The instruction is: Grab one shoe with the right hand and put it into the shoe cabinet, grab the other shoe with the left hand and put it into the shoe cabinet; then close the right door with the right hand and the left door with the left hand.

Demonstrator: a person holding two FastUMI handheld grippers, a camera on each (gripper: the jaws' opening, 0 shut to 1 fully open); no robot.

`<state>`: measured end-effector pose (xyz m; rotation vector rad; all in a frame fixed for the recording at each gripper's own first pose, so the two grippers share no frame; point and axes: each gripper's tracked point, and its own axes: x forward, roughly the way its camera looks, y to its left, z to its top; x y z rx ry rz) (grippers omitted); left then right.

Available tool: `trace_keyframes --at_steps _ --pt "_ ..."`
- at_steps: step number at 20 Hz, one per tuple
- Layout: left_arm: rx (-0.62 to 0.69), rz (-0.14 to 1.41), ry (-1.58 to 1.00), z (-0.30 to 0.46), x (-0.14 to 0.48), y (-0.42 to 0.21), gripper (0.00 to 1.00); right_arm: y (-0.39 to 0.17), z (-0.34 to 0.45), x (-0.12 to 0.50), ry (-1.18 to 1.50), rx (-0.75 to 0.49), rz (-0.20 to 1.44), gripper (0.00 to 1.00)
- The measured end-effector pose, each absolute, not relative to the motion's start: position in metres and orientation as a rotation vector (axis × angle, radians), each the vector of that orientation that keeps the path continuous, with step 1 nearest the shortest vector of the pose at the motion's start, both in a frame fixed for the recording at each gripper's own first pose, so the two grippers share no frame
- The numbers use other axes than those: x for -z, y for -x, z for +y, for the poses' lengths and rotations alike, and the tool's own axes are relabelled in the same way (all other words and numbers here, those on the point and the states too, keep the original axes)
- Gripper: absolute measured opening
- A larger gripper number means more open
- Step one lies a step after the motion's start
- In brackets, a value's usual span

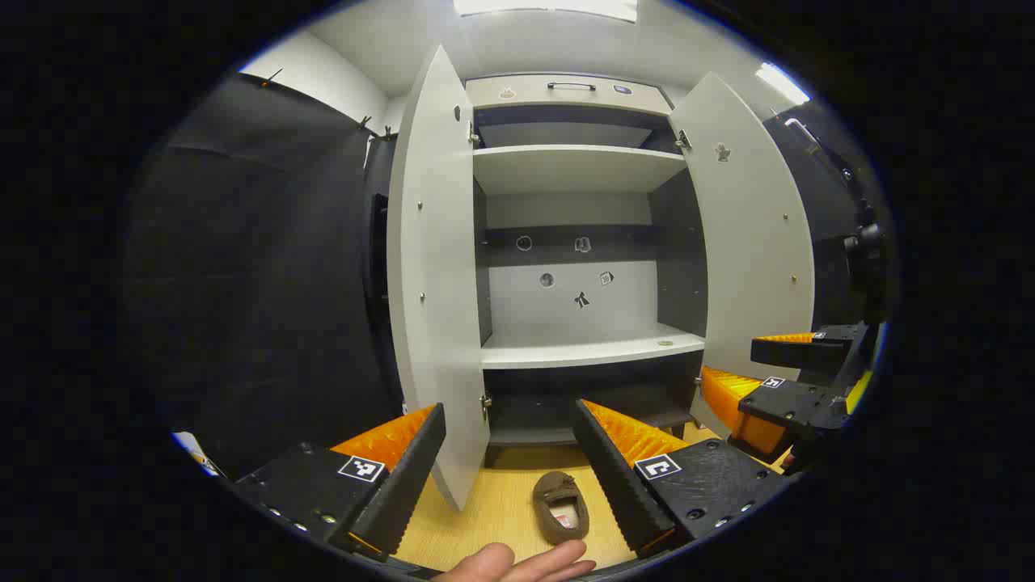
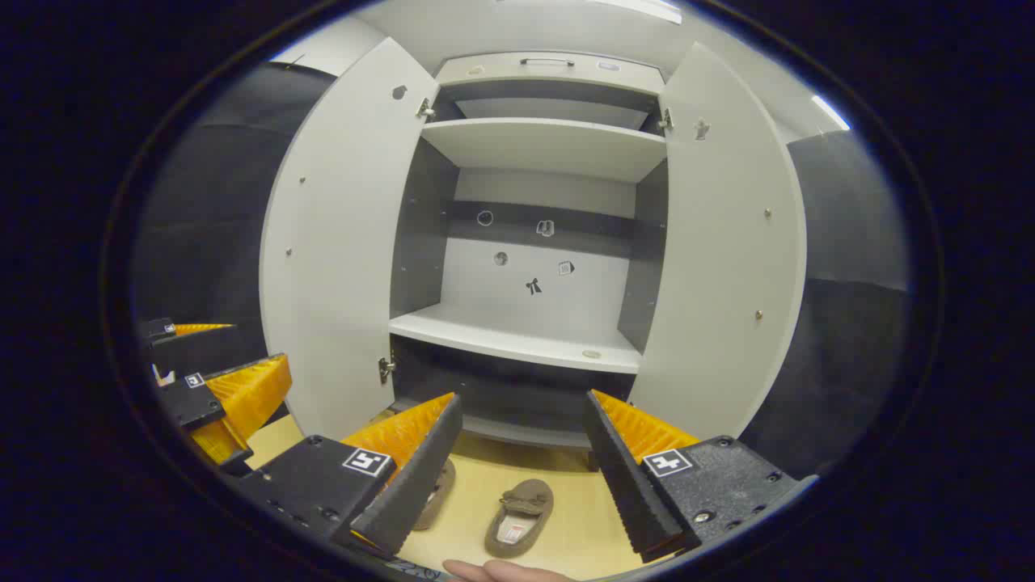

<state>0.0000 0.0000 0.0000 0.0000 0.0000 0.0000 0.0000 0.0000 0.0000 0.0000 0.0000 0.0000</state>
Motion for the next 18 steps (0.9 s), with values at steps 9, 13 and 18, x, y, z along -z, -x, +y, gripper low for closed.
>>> trace_keyframes --at_steps 9,13,18 --pt "-0.007 0.057 0.017 0.003 0.018 0.021 0.96 0.000 0.008 0.045 0.036 -0.047 0.088 0.98" --pt "-0.017 0.033 -0.002 0.011 0.012 0.019 0.96 -0.001 0.011 0.034 0.018 -0.049 0.048 0.98" --pt "0.010 0.042 -0.003 0.007 0.013 0.015 0.96 -0.006 0.023 0.098 0.058 -0.104 0.180 0.98"
